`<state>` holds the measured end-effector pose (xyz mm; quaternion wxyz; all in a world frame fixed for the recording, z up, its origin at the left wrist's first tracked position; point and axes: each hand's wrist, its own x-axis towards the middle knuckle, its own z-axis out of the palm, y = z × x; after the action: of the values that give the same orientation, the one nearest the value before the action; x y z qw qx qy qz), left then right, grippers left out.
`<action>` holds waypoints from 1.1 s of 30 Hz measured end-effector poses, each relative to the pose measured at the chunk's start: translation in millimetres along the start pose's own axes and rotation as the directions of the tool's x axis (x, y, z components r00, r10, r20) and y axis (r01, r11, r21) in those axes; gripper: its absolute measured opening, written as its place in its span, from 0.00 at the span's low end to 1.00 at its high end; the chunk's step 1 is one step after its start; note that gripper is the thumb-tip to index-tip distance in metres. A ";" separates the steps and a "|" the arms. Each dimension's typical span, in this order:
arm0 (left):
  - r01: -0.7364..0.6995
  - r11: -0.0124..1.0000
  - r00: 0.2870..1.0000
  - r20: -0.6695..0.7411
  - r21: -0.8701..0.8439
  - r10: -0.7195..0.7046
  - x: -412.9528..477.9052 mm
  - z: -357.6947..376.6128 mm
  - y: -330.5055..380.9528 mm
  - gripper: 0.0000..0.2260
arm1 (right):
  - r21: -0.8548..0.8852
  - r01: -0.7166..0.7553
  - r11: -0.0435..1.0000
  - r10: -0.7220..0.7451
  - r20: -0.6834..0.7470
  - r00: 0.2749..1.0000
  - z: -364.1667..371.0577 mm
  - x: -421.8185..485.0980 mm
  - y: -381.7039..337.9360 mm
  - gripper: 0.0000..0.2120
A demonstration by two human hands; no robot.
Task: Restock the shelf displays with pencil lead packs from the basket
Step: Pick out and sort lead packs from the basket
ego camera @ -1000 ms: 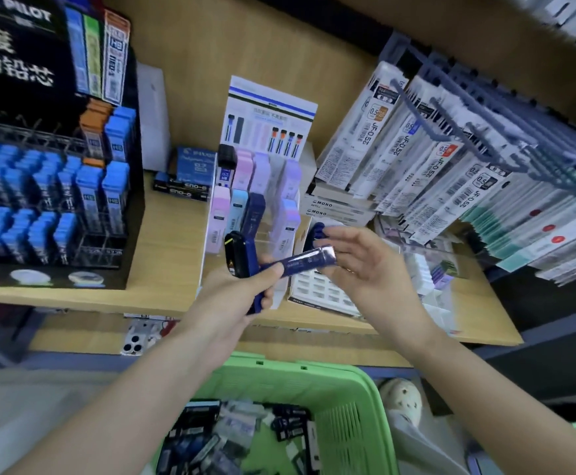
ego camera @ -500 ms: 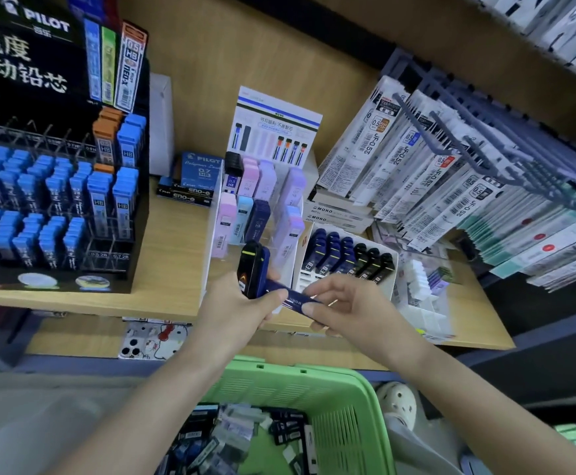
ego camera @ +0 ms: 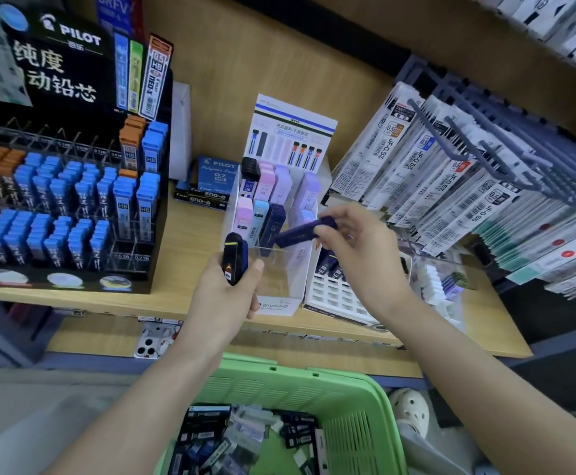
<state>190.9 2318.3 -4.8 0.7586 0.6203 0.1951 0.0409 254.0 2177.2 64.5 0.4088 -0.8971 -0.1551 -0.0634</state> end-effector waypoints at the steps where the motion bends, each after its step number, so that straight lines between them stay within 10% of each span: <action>1: 0.008 1.000 1.000 -0.005 -0.015 -0.008 0.9 -1.8 0.7 0.03 | -0.049 0.038 0.998 -0.037 0.008 0.999 5.3 6.6 -2.1 0.04; 12: 0.028 0.994 1.000 -0.009 -0.104 -0.029 3.6 -13.7 10.2 0.06 | -0.406 0.283 0.869 -0.168 0.297 0.940 34.8 37.5 1.8 0.12; 22: 0.127 0.965 0.990 0.094 -0.227 -0.108 1.6 -11.2 16.7 0.06 | -0.513 0.303 0.803 -0.259 0.158 0.953 42.9 32.7 5.6 0.06; 27: 0.102 0.970 0.987 0.144 -0.222 -0.070 -2.3 -10.8 17.6 0.04 | -0.268 0.181 0.946 -0.164 0.085 0.983 42.3 20.7 -5.3 0.07; 33: 0.075 0.982 0.972 0.232 -0.173 -0.033 -4.2 -7.5 14.5 0.07 | 0.091 -0.229 0.969 0.173 0.413 0.894 31.4 1.3 -19.0 0.06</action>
<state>187.0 2327.3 8.9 0.8300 0.5439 0.1190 -0.0339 248.6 2213.0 57.7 0.4334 -0.8717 -0.1460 0.1758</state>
